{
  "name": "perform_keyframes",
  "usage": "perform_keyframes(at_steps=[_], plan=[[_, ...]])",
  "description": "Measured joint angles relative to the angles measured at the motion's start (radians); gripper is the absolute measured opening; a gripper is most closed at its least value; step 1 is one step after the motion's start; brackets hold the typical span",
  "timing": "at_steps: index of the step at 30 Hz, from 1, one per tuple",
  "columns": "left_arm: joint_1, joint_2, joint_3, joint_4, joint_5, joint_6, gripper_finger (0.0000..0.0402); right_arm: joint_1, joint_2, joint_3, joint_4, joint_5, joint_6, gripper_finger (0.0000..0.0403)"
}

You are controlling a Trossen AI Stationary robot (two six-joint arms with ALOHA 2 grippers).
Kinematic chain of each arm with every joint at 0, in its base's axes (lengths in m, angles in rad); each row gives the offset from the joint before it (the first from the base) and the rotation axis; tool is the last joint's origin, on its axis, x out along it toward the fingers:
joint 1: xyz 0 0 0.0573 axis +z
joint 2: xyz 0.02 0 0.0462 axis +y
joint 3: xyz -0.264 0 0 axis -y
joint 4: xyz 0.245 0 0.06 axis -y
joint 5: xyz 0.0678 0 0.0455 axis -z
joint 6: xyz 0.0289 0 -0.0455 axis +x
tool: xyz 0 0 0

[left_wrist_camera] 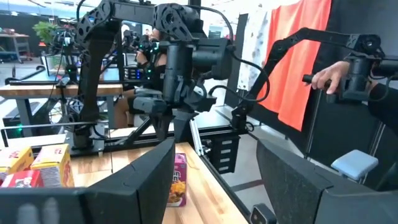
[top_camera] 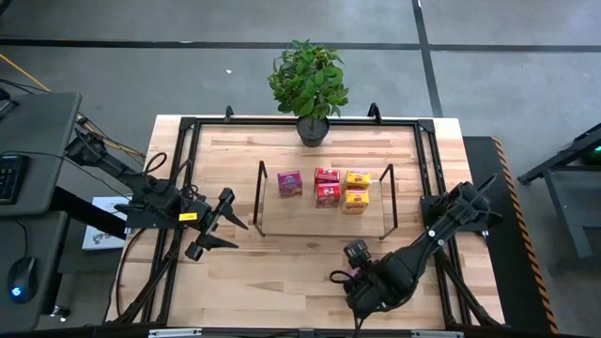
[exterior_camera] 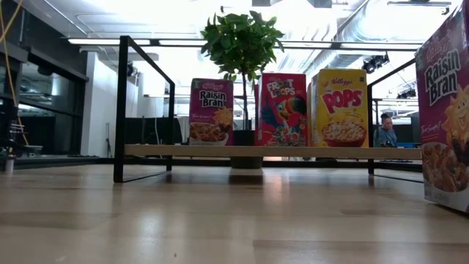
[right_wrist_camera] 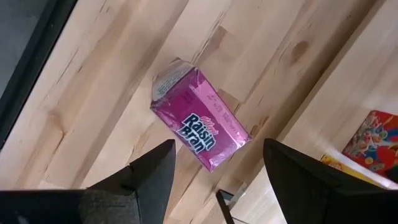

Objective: Stack cereal on shelf
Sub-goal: Put the purple cereal box on the shelf aligned with the other purple cereal box

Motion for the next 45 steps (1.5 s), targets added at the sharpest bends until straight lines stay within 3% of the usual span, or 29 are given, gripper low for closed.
perform_keyframes(at_steps=[11,31,45], plan=[[0.000,0.000,0.000,-0.011,0.000,0.015,0.0218,-0.015,0.015,0.000,-0.002,-0.045,-0.098,0.0236],[0.000,0.001,0.000,-0.016,0.002,0.018,0.0218,-0.017,0.020,-0.001,0.073,0.019,-0.131,0.0236],[0.000,0.001,0.000,-0.017,0.002,0.018,0.0218,-0.017,0.025,-0.001,0.066,-0.064,-0.193,0.0236]])
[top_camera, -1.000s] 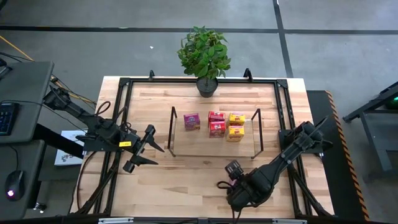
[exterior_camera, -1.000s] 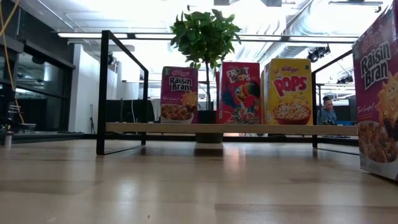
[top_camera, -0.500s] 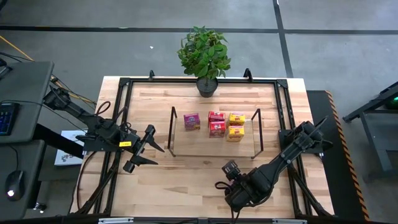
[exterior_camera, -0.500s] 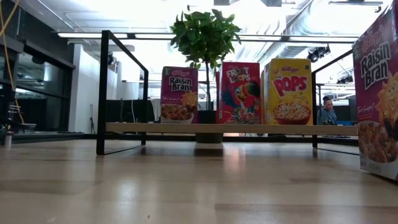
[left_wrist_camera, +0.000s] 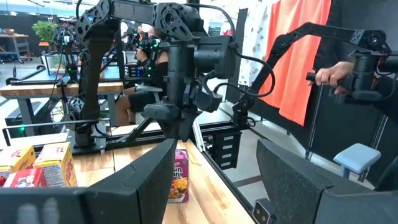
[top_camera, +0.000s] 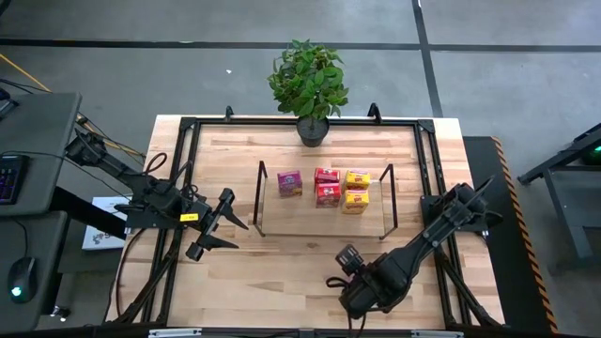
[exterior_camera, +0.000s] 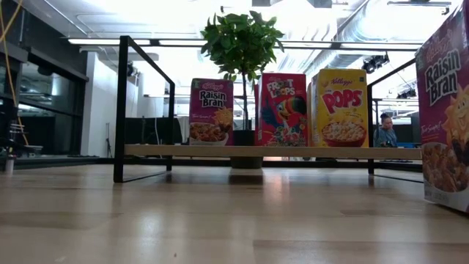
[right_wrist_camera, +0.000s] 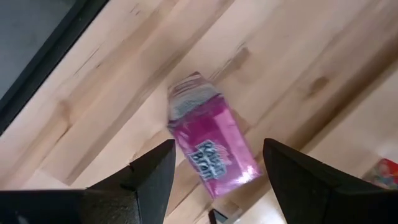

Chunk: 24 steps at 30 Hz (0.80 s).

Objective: Stack cereal on shelf
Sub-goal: Put the purple cereal box on the shelf aligned with the other purple cereal box

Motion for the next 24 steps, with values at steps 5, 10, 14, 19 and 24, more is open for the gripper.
perform_keyframes(at_steps=[5,10,14,19,24], plan=[[0.000,0.000,0.000,0.000,0.000,0.000,0.0218,-0.005,0.023,0.000,-0.016,-0.030,-0.010,0.0236],[0.000,0.000,0.000,0.000,0.000,0.000,0.0218,-0.007,0.039,0.000,-0.036,-0.030,-0.024,0.0236],[0.000,0.000,0.000,0.000,0.000,0.000,0.0218,-0.009,0.053,0.000,-0.038,-0.034,-0.037,0.0236],[0.000,0.000,0.000,0.000,0.000,0.000,0.0218,-0.015,0.055,0.000,-0.037,-0.041,-0.049,0.0236],[0.000,0.000,0.000,0.000,0.000,0.000,0.0218,-0.018,0.054,0.000,-0.022,0.008,-0.017,0.0236]])
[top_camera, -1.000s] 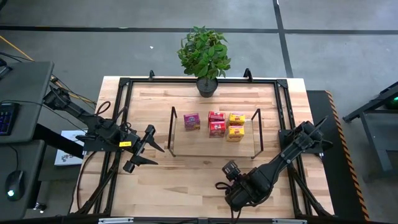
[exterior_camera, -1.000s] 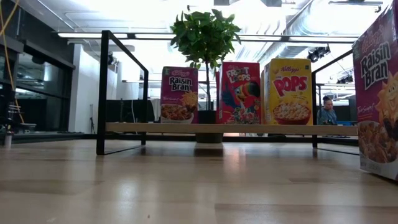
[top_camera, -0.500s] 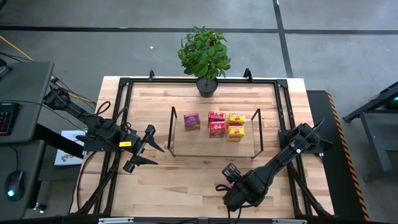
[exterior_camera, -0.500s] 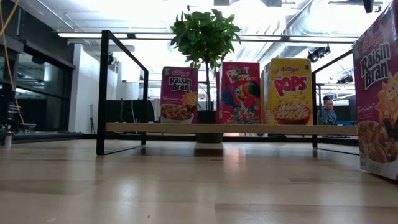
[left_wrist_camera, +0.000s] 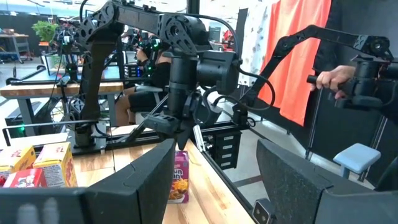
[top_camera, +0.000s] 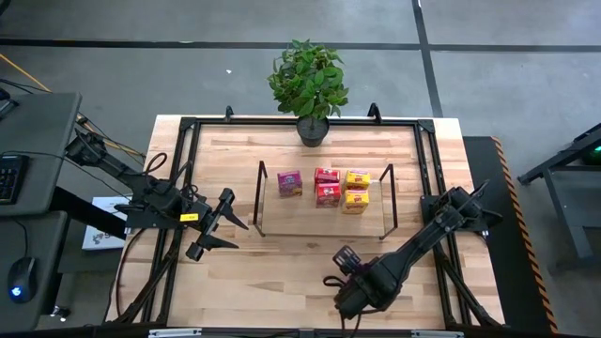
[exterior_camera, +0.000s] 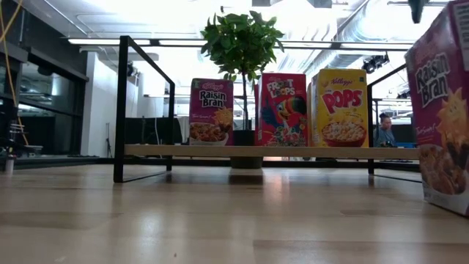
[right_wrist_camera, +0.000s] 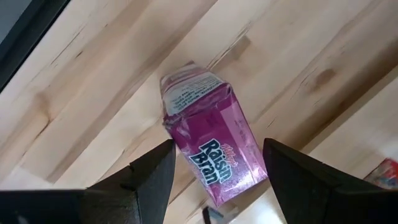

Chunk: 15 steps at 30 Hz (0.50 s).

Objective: Stack cereal on shelf
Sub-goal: Put the purple cereal box on the shelf aligned with the other purple cereal box

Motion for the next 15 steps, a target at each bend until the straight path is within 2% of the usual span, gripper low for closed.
perform_keyframes(at_steps=[6,15], plan=[[0.000,0.000,0.000,-0.001,0.000,-0.003,0.0218,-0.005,0.000,0.000,0.016,0.004,-0.023,0.0236],[0.000,0.000,0.000,-0.015,0.000,-0.003,0.0218,-0.044,0.000,0.000,0.027,-0.008,0.101,0.0236]])
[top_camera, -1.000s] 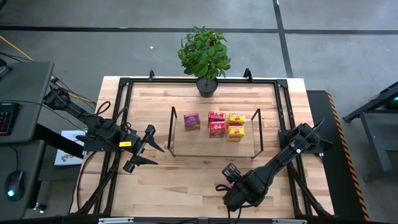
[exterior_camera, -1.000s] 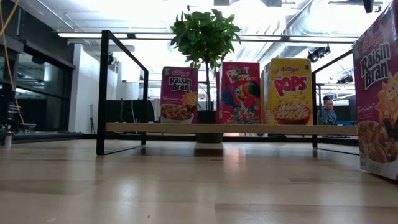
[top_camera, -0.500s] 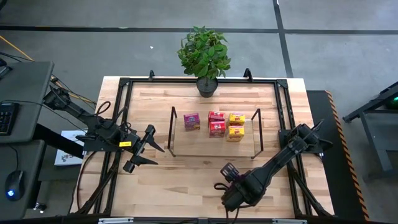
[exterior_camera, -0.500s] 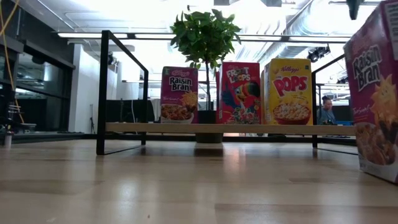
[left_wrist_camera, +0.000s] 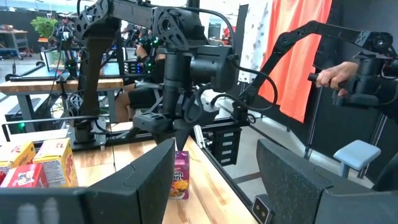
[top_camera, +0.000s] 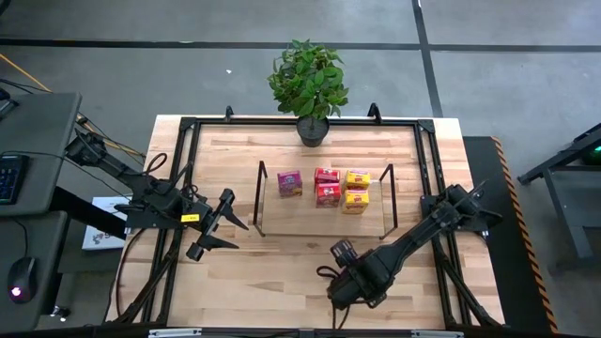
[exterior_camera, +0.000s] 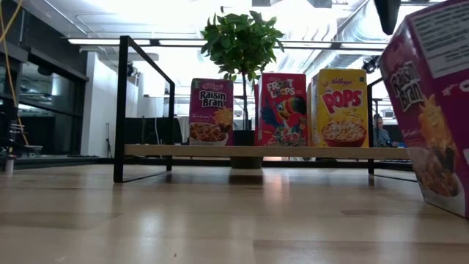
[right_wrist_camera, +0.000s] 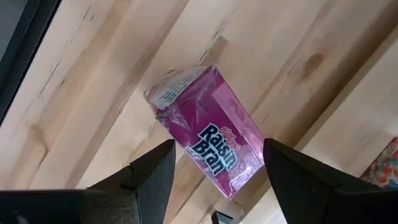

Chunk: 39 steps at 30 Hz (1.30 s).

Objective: Stack cereal on shelf
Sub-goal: Put the purple cereal box on the shelf aligned with the other purple cereal box

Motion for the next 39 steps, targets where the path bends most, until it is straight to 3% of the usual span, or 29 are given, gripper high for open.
perform_keyframes(at_steps=[6,16,28,39], plan=[[0.000,0.000,0.000,-0.001,0.000,0.000,0.0218,-0.014,0.000,0.000,0.002,-0.055,0.027,0.0236],[0.000,0.000,0.000,-0.005,0.000,0.000,0.0218,0.008,0.000,0.000,0.006,-0.058,0.039,0.0236],[0.000,0.000,0.000,-0.007,0.000,0.000,0.0218,0.005,0.000,0.000,0.027,-0.055,0.357,0.0236],[0.000,0.000,0.000,-0.007,-0.014,0.001,0.0218,0.024,-0.002,0.000,0.016,-0.190,0.393,0.0236]])
